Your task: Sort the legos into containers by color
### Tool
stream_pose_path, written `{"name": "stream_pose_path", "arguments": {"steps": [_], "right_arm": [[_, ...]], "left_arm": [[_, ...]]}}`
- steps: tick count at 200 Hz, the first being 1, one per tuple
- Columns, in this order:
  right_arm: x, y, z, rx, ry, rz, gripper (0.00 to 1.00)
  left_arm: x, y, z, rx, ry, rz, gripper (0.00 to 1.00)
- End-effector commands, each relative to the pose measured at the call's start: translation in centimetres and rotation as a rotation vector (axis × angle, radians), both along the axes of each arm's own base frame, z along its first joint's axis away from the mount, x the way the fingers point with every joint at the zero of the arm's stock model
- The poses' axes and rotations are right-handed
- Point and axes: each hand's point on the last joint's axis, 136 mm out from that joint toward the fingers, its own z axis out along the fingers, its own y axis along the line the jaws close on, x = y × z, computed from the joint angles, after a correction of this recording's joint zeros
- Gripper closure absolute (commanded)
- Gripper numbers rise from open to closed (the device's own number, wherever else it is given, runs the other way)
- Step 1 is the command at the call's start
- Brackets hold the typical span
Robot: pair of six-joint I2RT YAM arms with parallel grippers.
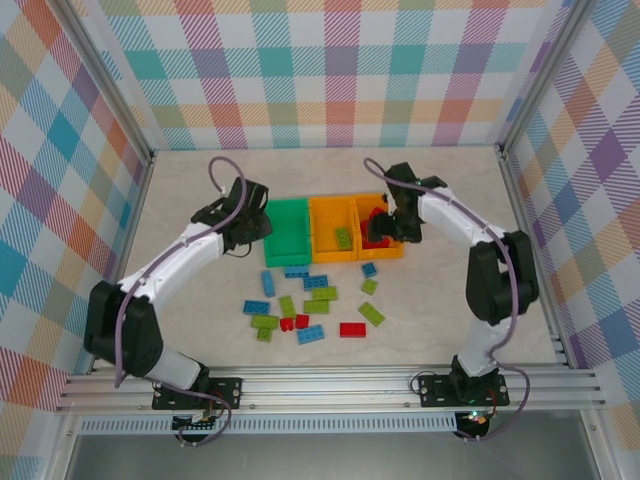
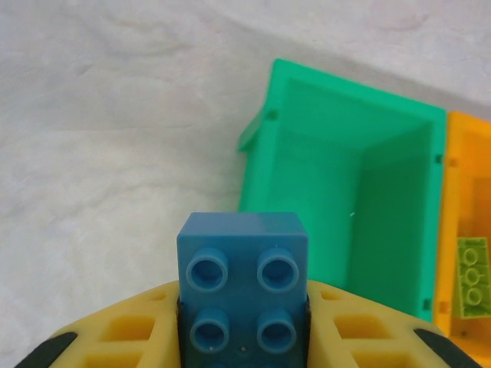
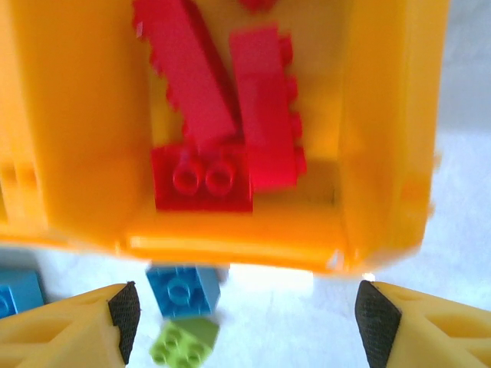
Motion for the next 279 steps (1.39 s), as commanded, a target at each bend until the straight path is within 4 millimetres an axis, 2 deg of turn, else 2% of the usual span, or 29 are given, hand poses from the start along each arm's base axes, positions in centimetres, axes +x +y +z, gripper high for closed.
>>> {"name": "stream_pose_path", "arguments": {"steps": [1, 24, 46, 88, 108, 145, 190, 241, 279], "right_arm": [[-2.3, 1.6, 0.9, 0.027, -0.083, 0.124, 0.23], [-6.4, 2.2, -0.9, 0.03, -0.027, 0.178, 0.24], [-9.5, 2.9, -1.9, 0.038, -0.006, 0.218, 0.25], [-12.9, 3.1, -4.1, 0.029, 0.079, 0.241, 0.27], [-13.6, 3.4, -5.0, 0.036, 0.101, 0.256, 0.29], [-14.9, 4.6, -5.6, 0.035, 0.118, 0.311, 0.29], [-15.6, 3.8, -7.6, -0.036, 0.184, 0.288, 0.32], [-15.7, 3.8, -8.6, -0.093, 0.217, 0.31, 0.35], [-16.2, 3.4, -9.3, -0.173, 0.246, 0.328, 0.4]], "left_arm": [[1.4, -2.5, -1.3, 0.013, 0.045, -0.104, 0.69], [2.5, -3.4, -2.3, 0.014, 0.073, -0.112, 0.7], [3.2, -4.3, -2.5, -0.002, 0.079, -0.126, 0.7], [3.8, -5.6, -3.9, -0.023, 0.135, -0.13, 0.63], [4.0, -5.8, -3.8, -0.037, 0.128, -0.108, 0.53], [3.8, -5.9, -3.1, -0.039, 0.117, -0.094, 0.3], [3.1, -4.4, -1.2, -0.044, 0.025, -0.031, 0.25], [1.8, -2.7, -0.7, -0.003, 0.01, -0.002, 0.22], [1.4, -2.2, -0.4, 0.007, 0.007, 0.01, 0.19]]}}
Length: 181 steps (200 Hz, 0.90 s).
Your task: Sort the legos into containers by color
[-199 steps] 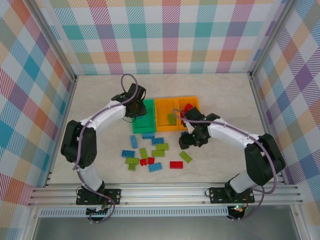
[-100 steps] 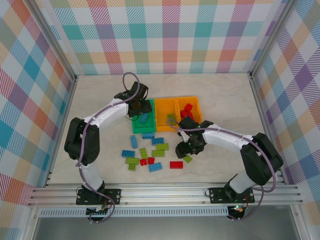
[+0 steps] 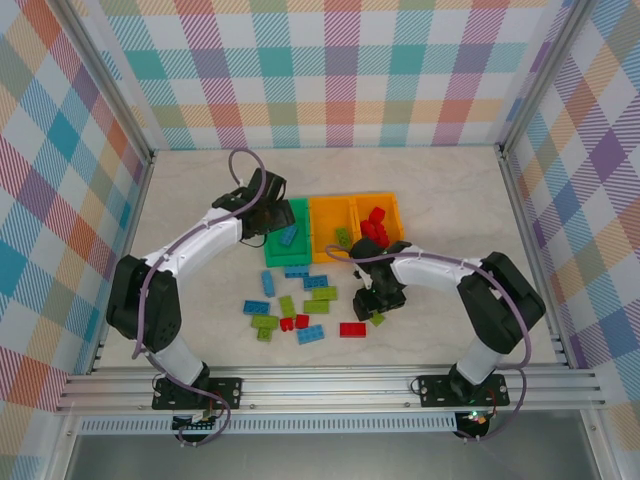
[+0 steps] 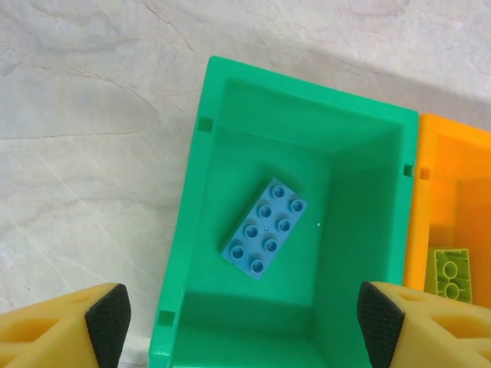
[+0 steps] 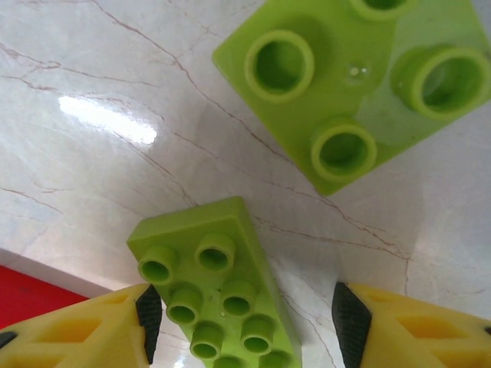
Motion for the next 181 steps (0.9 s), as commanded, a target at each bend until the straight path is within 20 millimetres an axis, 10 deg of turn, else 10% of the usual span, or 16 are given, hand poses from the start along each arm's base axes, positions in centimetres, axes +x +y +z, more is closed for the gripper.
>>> {"name": "stream_pose_path", "arguments": {"steps": [1, 78, 181], "right_arm": [[-0.9, -0.2, -1.0, -0.057, 0.041, 0.012, 0.41], [-1.2, -0.9, -0.8, -0.094, 0.043, -0.064, 0.73], [6.3, 0.6, 10.4, 0.147, -0.187, -0.16, 0.74]], "left_arm": [[-0.5, 0.4, 0.8, 0.012, -0.024, 0.018, 0.19], [-0.9, 1.1, 0.9, 0.03, -0.02, 0.025, 0.17], [-4.0, 3.8, -1.0, 0.098, 0.063, 0.046, 0.16]]}}
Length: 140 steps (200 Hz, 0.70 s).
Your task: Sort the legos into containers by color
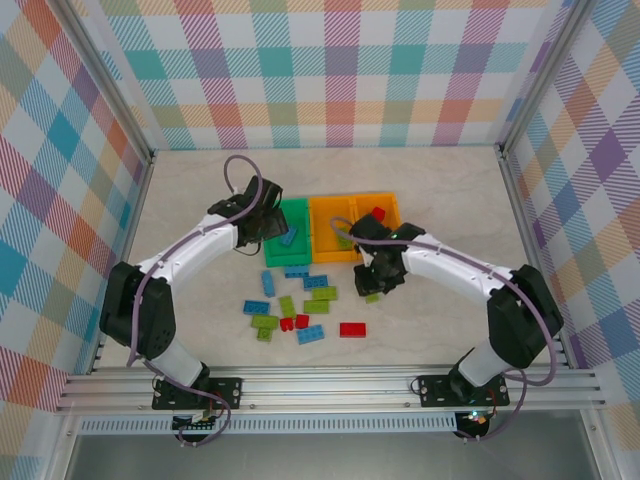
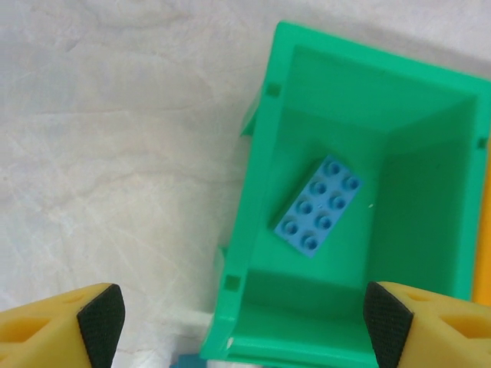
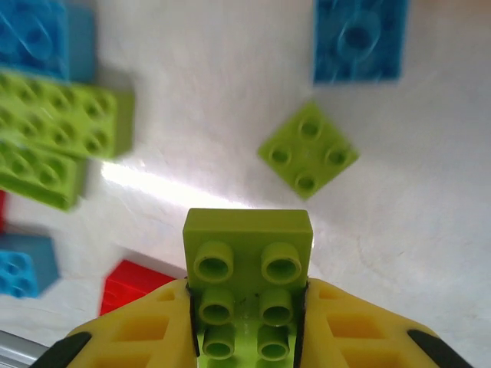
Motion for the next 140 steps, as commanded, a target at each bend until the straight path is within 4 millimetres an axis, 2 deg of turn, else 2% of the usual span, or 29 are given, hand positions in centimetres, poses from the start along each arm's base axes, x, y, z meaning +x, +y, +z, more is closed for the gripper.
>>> {"name": "stream_pose_path", "arguments": {"steps": [1, 32, 71, 82, 103, 119, 140], "right_arm": [[2.1, -0.8, 2.4, 0.041, -0.029, -0.028, 0.74], [7.9, -2.1, 3.6, 0.065, -0.061, -0.127, 0.75], [13.7, -2.7, 2.9, 0.038, -0.077, -0.167, 0.75], [14.7, -2.4, 2.9, 0.046, -0.067, -0.17, 0.76], [16.0, -0.7, 4.1, 0.122, -0.089, -0.158, 0.76], [16.6, 0.8, 4.8, 0.187, -0.08, -0.157, 0.76], [17.0, 2.5, 4.7, 0.207, -0.057, -0.141, 0.76]], "left_arm": [[-1.6, 1.6, 0.2, 0.032, 0.015, 0.02, 0.16], [-3.4, 2.8, -0.6, 0.05, 0.048, 0.043, 0.16], [-5.5, 3.4, -1.2, 0.007, 0.038, 0.065, 0.15], [-6.1, 3.7, -1.5, 0.005, 0.047, 0.077, 0.15], [-7.2, 4.3, -2.0, 0.0, 0.053, 0.099, 0.15], [-7.8, 4.5, -2.4, -0.005, 0.055, 0.106, 0.15], [-8.8, 4.9, -3.3, 0.007, 0.086, 0.109, 0.14]]}}
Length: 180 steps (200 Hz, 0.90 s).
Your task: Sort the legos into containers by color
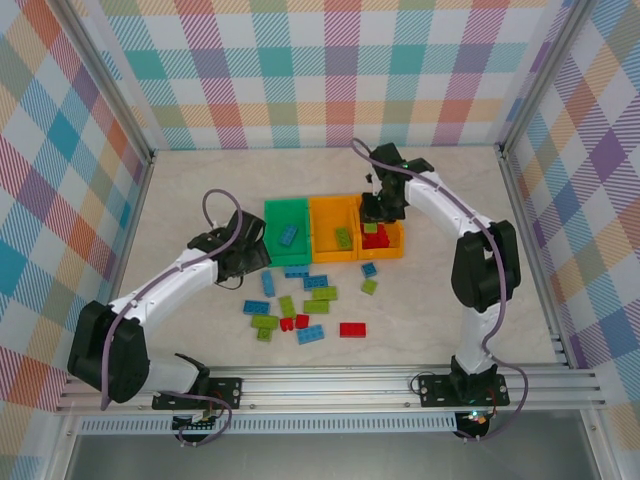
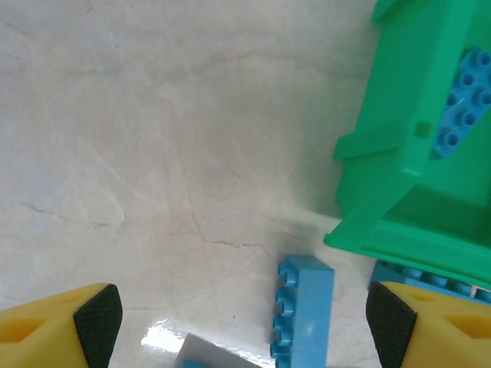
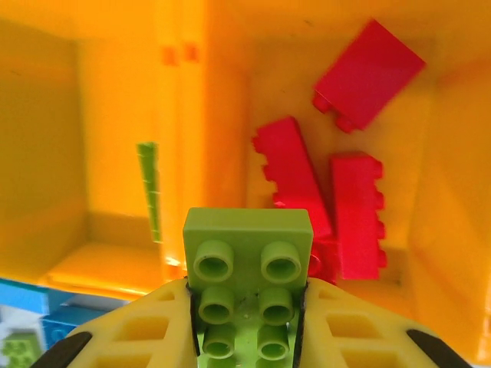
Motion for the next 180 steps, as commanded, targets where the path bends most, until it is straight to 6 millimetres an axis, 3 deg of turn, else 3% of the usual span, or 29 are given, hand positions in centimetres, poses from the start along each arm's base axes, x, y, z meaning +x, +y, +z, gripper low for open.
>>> {"name": "stream_pose_path", "arguments": {"steps": [1, 34, 71, 138, 180], "right_arm": [[0.2, 2.7, 1.0, 0.075, 0.019, 0.04, 0.76], [0.4, 5.0, 0.5, 0.086, 0.027, 0.073, 0.76], [1.0, 5.8, -0.8, 0.073, 0.072, 0.068, 0.72], [1.4, 6.6, -1.8, 0.05, 0.096, 0.085, 0.45], [1.1, 6.4, -0.2, 0.067, 0.058, 0.083, 0.33]], "left_arm": [[-1.0, 0.7, -0.6, -0.002, 0.019, 0.031, 0.15], [-2.2, 1.0, -1.6, -0.002, 0.053, 0.029, 0.15], [-2.9, 0.9, -2.3, -0.024, 0.062, 0.048, 0.14], [-3.5, 0.3, -3.5, -0.046, 0.092, 0.051, 0.15], [-2.8, -1.8, -3.7, -0.122, 0.08, 0.011, 0.17]]}}
